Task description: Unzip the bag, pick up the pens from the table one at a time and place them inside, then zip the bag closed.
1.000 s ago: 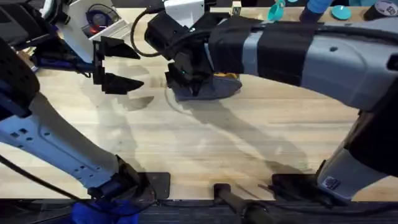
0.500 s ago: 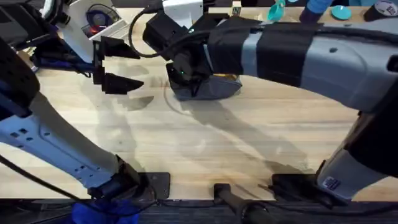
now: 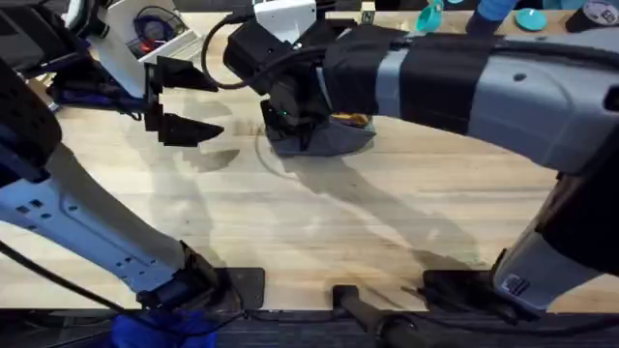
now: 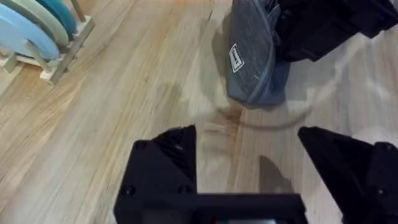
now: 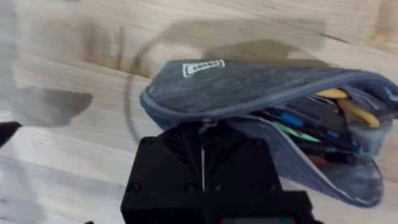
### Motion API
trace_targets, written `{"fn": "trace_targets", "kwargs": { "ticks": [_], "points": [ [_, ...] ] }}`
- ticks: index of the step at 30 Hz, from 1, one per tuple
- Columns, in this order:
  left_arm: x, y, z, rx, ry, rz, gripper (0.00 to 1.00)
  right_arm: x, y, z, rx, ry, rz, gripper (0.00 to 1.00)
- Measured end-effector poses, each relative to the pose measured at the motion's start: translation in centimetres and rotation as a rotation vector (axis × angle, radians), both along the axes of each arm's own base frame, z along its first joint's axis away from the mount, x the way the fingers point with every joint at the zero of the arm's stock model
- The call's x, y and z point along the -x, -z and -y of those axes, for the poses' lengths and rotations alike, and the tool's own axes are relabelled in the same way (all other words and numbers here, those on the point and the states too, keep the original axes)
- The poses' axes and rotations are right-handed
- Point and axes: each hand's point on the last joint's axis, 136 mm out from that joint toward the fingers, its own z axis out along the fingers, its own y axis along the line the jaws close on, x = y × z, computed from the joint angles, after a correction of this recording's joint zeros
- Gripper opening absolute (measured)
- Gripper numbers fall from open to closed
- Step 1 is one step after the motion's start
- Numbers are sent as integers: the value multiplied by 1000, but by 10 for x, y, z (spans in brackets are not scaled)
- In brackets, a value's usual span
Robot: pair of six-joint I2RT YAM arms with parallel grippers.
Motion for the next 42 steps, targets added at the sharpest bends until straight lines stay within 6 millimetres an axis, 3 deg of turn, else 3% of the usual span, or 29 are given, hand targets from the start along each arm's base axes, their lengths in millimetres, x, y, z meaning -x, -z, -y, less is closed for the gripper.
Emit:
{"fn": "trace_targets", "kwargs": {
  "ticks": [11, 30, 42],
  "points": [
    [0, -1, 0, 4, -2, 2, 993, 6, -25, 8, 44, 0, -34, 31],
    [-2, 0, 10, 2, 29, 11, 994, 10, -35, 13, 72, -14, -51, 31],
    [-4, -2, 50, 11, 143, 27, 995, 10, -35, 13, 72, -14, -50, 30]
  ]
}}
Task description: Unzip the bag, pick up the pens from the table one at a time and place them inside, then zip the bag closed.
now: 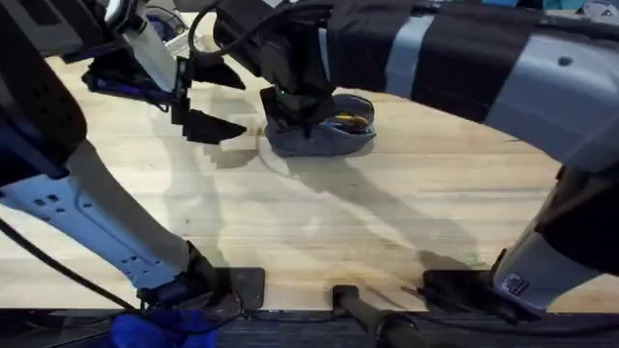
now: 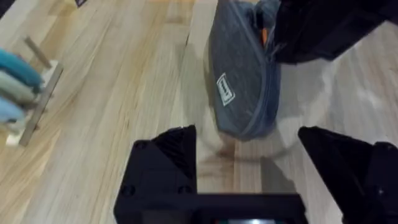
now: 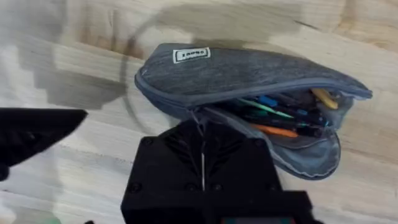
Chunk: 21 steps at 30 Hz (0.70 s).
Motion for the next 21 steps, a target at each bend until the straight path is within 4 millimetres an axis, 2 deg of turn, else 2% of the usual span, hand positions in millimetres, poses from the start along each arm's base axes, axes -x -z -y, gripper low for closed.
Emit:
{"fn": "trace_targets", "kwargs": {
  "ticks": [7, 14, 21],
  "points": [
    [-2, 2, 27, -6, 81, 39, 997, 0, 0, 0, -1, 0, 1, 31],
    [-14, 15, 52, -46, 136, 71, 995, 0, 0, 0, 0, 0, 1, 31],
    [-14, 36, 60, -33, 130, -31, 995, 0, 0, 0, 0, 0, 0, 31]
  ]
}}
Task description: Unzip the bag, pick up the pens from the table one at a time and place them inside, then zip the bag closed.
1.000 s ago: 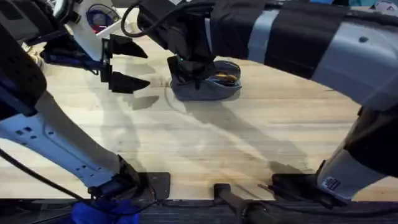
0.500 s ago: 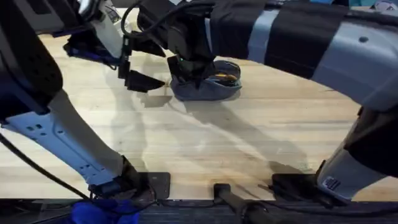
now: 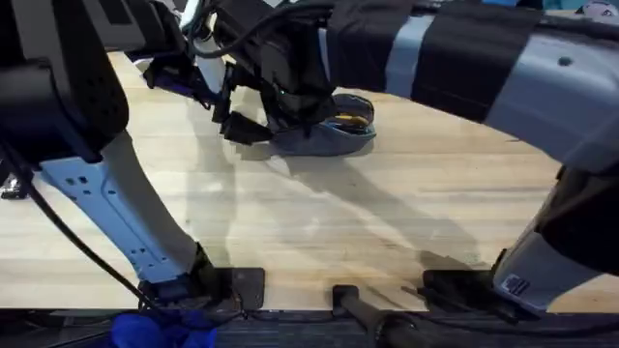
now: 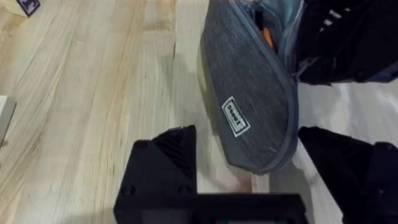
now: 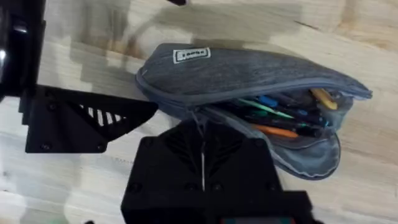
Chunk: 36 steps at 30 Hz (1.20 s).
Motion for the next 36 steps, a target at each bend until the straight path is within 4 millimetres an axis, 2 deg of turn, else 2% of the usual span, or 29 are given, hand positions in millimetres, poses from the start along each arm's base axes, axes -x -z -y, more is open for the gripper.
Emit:
{"fn": "trace_targets", "kwargs": {
  "ticks": [7, 14, 18, 20, 22, 24, 25, 26, 36],
  "points": [
    [0, 0, 0, 0, -7, -13, 995, 0, 0, 0, 0, 0, 0, 30],
    [0, 0, 0, 0, -9, -16, 856, 0, 0, 0, 0, 0, 0, 30],
    [1, 0, 0, -1, -10, -26, 602, -1, 0, -1, -3, 0, 3, 30],
    [2, 0, 0, -3, -8, -30, 540, -1, 0, -1, -4, 0, 4, 30],
    [2, 0, 0, -5, -7, -32, 433, -1, -1, -1, -5, 1, 5, 30],
    [2, 0, 0, -6, -8, -35, 255, -2, -1, -1, -8, 1, 7, 30],
    [3, 0, 0, -5, -7, -38, 109, -2, -1, -2, -9, 2, 10, 30],
    [2, 0, 1, -4, -6, -33, 65, -3, -1, -1, -8, 2, 10, 30],
    [2, 0, 1, -3, -5, -30, 44, -3, -1, -1, 11, -43, 12, 30]
  ]
}}
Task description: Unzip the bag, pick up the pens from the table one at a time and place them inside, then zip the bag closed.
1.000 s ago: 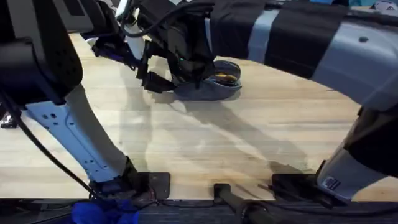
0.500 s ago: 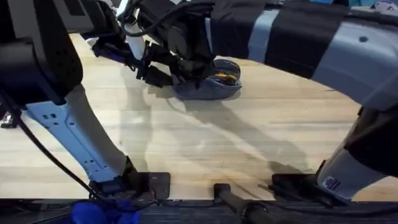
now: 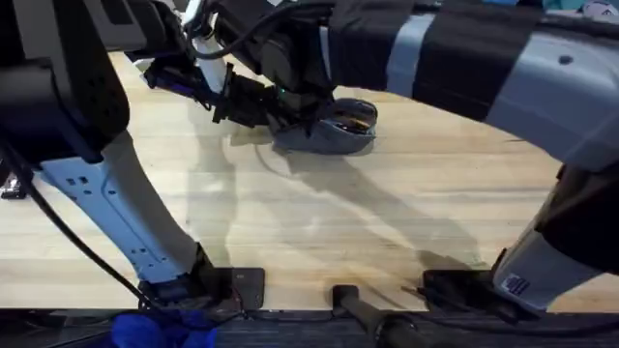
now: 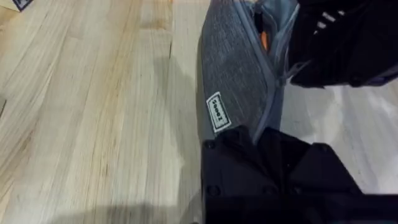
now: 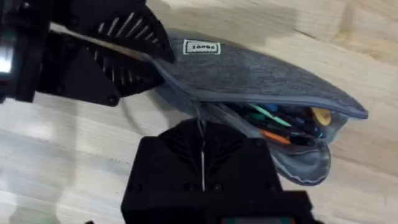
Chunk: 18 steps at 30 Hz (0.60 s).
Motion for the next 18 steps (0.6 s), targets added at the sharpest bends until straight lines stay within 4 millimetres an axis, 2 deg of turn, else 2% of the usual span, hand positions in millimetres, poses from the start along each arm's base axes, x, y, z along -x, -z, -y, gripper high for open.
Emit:
{"fn": "trace_targets", "kwargs": {
  "ticks": [12, 18],
  "points": [
    [0, 0, 0, 0, 0, -1, 44, 1, 0, 2, 33, -72, -1, 30],
    [0, 0, 0, 0, 0, -1, 44, 2, 1, 10, 62, -81, -19, 30]
  ]
}}
